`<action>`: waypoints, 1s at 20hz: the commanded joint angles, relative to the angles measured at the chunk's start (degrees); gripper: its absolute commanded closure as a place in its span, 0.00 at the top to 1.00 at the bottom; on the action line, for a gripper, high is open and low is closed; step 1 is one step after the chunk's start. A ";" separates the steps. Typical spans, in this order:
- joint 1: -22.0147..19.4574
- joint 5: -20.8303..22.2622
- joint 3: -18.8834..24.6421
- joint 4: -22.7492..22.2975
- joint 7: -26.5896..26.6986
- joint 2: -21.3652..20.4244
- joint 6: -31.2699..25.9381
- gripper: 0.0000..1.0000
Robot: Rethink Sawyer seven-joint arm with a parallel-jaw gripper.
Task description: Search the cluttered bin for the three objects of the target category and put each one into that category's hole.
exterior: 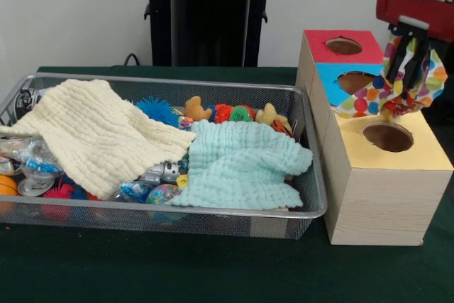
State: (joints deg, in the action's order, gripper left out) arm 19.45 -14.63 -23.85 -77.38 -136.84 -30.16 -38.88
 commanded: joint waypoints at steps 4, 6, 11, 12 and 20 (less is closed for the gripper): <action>-1.39 -3.60 3.48 -8.53 -15.41 5.52 7.69 0.00; -1.27 -4.23 3.67 -8.55 -15.67 6.15 9.05 0.00; -0.50 -5.82 3.30 -7.90 -16.18 8.23 13.05 0.00; -0.28 -6.11 2.96 -7.62 -16.28 8.60 13.61 0.00; 0.51 -8.74 2.15 -8.20 -15.87 10.00 13.84 0.00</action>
State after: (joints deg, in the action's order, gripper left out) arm 20.06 -20.51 -23.88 -79.68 -136.84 -24.17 -24.63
